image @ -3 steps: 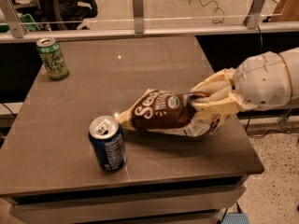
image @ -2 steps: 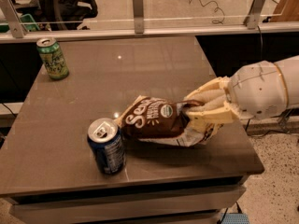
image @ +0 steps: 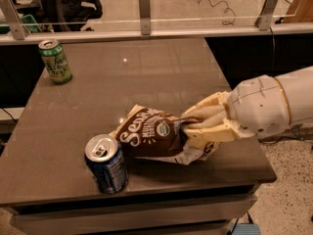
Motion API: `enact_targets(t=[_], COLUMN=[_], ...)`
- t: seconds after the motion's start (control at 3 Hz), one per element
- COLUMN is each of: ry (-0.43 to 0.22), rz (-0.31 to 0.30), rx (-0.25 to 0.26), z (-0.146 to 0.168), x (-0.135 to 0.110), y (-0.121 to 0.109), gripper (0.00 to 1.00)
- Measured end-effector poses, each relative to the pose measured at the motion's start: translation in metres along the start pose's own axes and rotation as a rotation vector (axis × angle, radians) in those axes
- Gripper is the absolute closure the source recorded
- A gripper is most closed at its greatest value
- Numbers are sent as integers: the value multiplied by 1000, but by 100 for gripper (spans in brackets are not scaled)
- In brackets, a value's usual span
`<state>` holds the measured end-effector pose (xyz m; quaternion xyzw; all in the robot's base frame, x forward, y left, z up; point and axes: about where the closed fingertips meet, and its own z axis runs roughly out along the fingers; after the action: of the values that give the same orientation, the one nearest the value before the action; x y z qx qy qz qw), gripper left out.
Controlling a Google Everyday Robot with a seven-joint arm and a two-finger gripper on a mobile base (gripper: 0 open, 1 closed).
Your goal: Move brown chip bag near pepsi can
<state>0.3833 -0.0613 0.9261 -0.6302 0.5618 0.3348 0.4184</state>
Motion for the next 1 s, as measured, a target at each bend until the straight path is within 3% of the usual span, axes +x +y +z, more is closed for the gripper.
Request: enact_targets(t=[0.33, 1.0], ry=[39, 142], rz=[-2, -25], rx=[-17, -36], z=[9, 25], x=[0, 2], y=[6, 18], gripper=[82, 35])
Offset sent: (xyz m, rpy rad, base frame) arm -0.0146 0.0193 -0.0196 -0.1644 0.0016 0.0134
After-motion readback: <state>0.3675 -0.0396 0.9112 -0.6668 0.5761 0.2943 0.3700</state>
